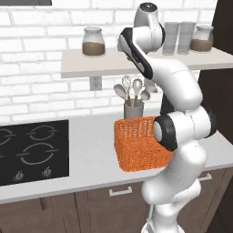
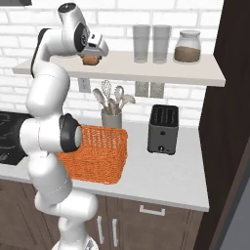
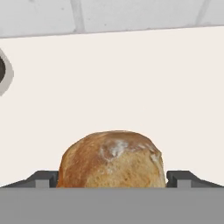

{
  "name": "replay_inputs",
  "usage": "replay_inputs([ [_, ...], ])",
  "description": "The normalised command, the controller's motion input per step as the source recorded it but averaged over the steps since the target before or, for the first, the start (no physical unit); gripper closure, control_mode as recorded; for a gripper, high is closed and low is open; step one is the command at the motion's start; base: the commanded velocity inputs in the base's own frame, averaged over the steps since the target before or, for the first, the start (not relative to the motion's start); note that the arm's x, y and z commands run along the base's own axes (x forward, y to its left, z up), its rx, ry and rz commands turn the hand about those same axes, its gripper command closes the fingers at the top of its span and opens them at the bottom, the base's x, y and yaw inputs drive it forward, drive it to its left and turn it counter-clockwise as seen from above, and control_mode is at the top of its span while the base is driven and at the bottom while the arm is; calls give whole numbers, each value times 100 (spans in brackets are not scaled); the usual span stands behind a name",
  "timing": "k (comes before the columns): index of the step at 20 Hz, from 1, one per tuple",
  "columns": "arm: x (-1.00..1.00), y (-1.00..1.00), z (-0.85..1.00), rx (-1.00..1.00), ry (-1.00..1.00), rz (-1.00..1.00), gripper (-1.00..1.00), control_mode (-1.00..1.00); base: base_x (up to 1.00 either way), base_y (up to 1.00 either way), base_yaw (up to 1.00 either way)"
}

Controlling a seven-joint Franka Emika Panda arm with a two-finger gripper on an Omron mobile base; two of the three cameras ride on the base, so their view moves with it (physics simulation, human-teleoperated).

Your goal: Open the cabinet, pick up the bread from the cabinet and place it in the basket. Then move the basket to the dining counter.

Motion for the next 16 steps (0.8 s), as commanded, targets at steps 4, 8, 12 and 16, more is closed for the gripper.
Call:
replay_inputs([
  [4,-100,8,-17,0,-1,2,100,-100,0,0,0],
  [8,-100,2,-9,0,0,0,100,-100,0,0,0],
  [12,-100,1,-2,0,18,-1,100,-100,0,0,0],
  [16,-100,0,-23,0,23,-1,100,-100,0,0,0],
])
